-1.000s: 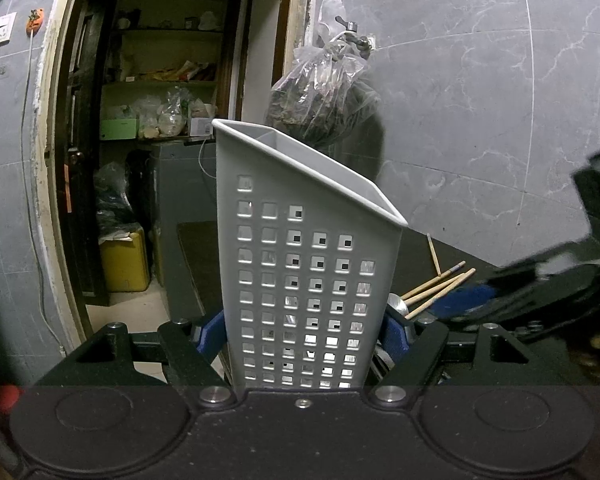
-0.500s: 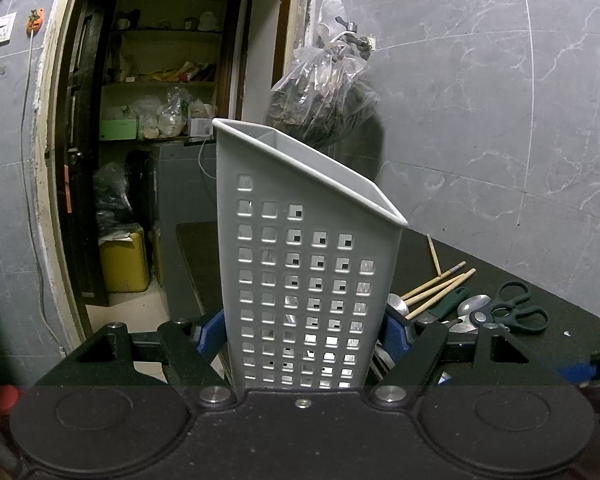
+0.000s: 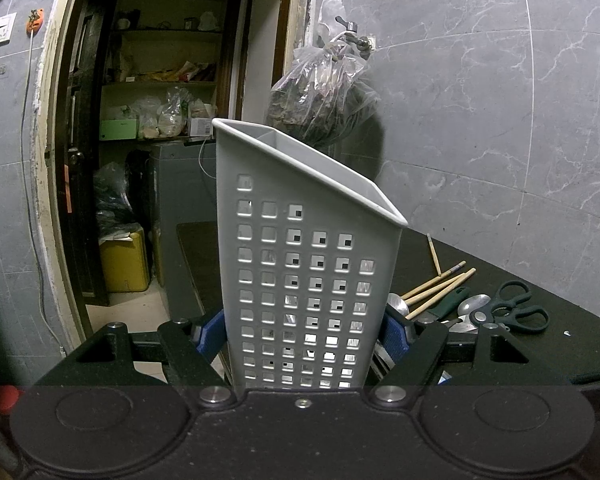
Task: Organize utensils
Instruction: 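Grasp a silver fork with the right tool and lift it, then carry the fork above the basket and open the right tool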
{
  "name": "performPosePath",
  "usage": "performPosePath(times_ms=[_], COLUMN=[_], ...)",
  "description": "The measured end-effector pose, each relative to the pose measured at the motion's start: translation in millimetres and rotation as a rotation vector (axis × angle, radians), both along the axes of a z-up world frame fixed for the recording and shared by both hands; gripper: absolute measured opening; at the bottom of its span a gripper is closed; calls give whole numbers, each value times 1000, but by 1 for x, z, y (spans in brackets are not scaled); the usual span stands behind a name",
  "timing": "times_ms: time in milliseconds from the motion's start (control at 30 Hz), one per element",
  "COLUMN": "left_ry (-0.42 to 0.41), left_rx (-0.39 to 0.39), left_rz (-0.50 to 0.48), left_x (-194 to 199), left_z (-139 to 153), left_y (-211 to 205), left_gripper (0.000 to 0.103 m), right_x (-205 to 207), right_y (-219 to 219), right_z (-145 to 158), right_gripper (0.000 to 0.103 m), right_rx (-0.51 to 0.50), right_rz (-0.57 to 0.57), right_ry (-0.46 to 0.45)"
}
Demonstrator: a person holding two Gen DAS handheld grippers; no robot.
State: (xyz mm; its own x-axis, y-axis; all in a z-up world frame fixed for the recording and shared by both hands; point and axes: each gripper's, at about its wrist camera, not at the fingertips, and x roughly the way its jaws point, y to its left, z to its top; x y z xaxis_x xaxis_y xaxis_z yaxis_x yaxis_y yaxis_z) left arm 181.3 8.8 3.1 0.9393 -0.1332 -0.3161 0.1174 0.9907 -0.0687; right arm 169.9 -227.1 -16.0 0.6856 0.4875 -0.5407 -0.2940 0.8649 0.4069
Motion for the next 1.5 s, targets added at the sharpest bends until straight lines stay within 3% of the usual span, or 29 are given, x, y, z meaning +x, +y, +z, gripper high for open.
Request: performPosePath(times_ms=[133, 167, 200, 467, 933, 1267, 1500], left_ry=[0, 0, 0, 1, 1, 0, 1], left_rx=[1, 0, 0, 1, 2, 2, 2], left_rz=[1, 1, 0, 0, 0, 1, 0], left_x=[0, 0, 0, 0, 0, 0, 0], left_z=[0, 0, 0, 0, 0, 0, 0], left_y=[0, 0, 0, 1, 1, 0, 0], left_gripper=[77, 77, 77, 77, 77, 77, 77], right_x=[-4, -5, -7, -8, -27, -30, -40], right_y=[6, 8, 9, 0, -10, -6, 3], right_z=[1, 1, 2, 2, 48, 82, 101], right_gripper=[18, 15, 4, 2, 2, 2, 2], right_rx=[-45, -57, -70, -92, -150, -198, -301], right_rz=[4, 7, 9, -30, -101, -99, -69], right_ry=[-35, -48, -56, -88, -418, -552, -616])
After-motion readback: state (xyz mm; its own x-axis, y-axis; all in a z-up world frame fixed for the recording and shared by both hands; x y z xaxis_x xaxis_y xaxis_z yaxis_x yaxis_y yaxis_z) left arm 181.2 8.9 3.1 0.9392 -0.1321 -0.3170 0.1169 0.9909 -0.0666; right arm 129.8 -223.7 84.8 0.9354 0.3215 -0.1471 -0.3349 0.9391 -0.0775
